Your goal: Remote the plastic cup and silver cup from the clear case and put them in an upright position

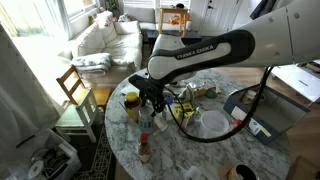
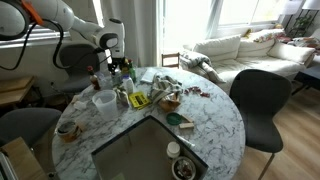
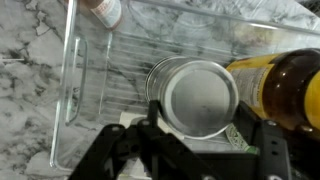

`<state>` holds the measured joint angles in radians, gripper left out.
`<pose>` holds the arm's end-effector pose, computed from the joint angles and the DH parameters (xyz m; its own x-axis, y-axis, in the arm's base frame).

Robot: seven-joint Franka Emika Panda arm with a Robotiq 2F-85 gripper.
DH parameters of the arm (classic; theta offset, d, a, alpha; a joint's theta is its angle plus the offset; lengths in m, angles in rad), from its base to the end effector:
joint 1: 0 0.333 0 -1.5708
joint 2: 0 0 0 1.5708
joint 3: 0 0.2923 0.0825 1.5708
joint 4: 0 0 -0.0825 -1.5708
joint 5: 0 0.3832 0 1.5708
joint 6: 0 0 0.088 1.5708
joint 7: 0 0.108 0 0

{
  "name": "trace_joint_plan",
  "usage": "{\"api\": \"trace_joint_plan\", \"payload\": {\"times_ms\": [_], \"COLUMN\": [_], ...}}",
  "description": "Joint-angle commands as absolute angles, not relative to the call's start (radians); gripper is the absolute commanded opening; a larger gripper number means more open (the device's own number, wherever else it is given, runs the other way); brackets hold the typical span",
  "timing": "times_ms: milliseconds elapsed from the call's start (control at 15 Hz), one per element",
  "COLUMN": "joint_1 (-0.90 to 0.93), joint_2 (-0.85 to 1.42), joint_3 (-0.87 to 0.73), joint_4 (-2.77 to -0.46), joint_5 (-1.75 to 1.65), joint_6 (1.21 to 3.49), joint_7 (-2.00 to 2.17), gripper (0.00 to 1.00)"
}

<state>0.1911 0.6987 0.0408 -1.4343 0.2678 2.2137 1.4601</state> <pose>0.6965 0.1683 0.2703 0.1834 -0.9530 -0.2412 -0.9822 -0.1673 -0.0859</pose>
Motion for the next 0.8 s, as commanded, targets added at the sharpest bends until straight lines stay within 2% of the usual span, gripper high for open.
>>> {"api": "trace_joint_plan", "payload": {"times_ms": [0,333,733], "joint_1": [0.2,0.178,0.133], "joint_2": [0.702,0.586,0.363], "joint_3": [0.029,0.042,0.057], "joint_4": [-1.413,-1.467,-1.562], "joint_5": [0.245,0.256,0.294], "joint_6": [2.189,2.14,1.932], "joint_7": [1.497,1.467,1.39], "gripper": [0.5,0.49,0.49]}}
